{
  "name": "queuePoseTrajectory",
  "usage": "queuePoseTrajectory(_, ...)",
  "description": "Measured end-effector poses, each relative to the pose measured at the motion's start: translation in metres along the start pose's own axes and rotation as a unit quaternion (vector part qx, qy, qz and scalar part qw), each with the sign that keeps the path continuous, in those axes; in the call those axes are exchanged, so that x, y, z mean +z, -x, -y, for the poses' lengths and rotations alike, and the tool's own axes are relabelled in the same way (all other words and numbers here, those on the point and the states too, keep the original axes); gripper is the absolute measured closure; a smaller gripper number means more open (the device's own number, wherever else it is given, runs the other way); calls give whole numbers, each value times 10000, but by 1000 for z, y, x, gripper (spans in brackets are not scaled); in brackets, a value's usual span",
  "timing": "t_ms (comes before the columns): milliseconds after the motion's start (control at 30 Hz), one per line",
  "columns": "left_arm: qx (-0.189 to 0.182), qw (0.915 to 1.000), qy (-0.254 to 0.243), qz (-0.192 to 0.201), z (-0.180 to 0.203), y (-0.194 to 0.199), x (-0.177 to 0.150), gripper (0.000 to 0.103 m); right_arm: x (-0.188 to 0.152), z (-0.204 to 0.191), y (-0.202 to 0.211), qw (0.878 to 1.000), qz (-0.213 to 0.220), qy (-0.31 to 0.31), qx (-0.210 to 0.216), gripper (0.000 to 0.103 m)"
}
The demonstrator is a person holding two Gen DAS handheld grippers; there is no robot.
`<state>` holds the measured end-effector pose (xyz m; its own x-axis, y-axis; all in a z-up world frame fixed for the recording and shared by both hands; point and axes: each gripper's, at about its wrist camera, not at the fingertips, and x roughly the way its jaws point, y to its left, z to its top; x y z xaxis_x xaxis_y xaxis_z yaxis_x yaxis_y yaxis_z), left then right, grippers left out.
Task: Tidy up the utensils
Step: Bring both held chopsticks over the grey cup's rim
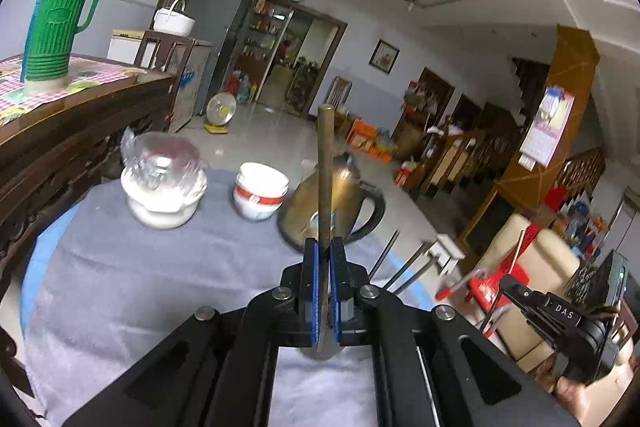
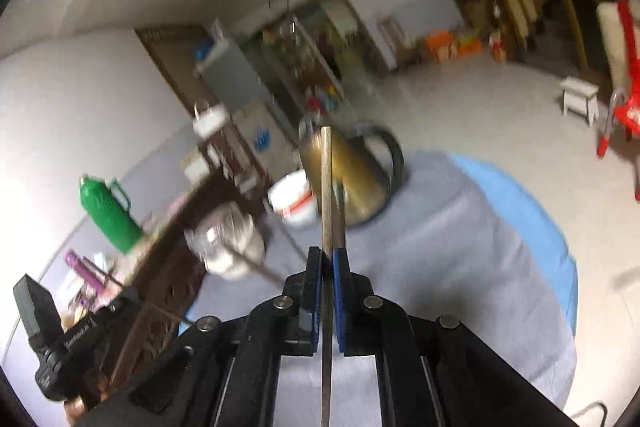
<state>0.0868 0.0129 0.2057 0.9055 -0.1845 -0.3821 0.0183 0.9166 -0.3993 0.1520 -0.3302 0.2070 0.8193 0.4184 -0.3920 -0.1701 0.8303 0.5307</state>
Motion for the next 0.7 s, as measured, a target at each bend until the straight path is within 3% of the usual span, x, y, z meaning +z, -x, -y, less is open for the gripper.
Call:
queuePoseTrajectory(133,-63,9999,98,64,8,-10,6,98,8,-22,10,9960,822,55,-356,97)
queuePoseTrajectory(233,-77,9999,115,10,12,-20,4,98,10,-25,0,9930,1074,-118,-475,97)
queuePoseTrajectory(367,-52,10000,-57,-14,12,-18,-4,98,2,-28,-16,9939,949,-66,-558,97)
queuePoseTrajectory(467,106,9995,-296,54,9,-13,-16,98,-27,-37,-25,9925,782,475,-816,97)
queuePoseTrajectory(700,743,9951,-643,70,-15,-17,-63,98,-83,-24,-41,9828,790,974,-1356,97)
